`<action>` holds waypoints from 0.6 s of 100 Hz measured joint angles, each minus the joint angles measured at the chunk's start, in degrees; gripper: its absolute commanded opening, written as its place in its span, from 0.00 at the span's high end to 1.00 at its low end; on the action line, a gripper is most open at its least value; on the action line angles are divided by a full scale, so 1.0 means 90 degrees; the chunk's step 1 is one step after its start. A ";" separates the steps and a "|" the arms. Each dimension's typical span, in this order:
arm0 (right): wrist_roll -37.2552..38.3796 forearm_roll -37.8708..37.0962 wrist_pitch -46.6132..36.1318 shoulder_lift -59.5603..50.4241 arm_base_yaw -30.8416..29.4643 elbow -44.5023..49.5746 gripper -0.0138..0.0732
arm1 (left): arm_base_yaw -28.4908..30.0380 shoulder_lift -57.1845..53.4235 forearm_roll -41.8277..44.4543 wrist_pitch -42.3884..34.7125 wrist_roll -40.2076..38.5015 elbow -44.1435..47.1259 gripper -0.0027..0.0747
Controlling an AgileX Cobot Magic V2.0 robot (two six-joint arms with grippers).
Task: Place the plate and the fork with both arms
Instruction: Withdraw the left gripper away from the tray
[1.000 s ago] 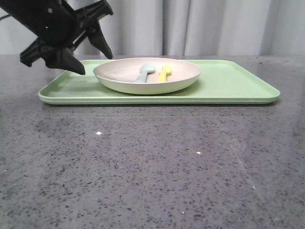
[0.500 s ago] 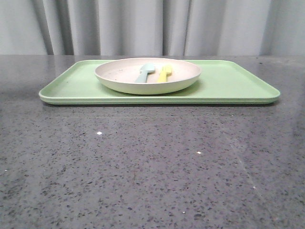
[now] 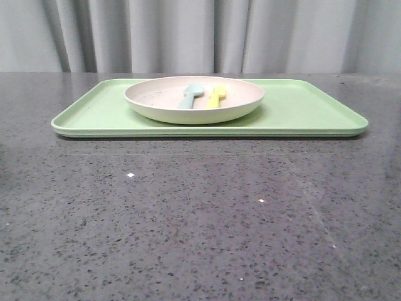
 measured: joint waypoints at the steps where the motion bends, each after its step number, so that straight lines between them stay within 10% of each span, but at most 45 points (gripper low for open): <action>1: 0.0000 0.0000 0.0000 0.0000 0.0000 0.0000 0.36 | 0.0000 -0.0076 0.0011 0.0000 -0.0015 0.0083 0.40; 60: 0.0000 0.0171 0.0000 0.0012 0.0000 -0.0041 0.36 | 0.0000 -0.1871 0.0014 0.0048 -0.0377 0.1954 0.40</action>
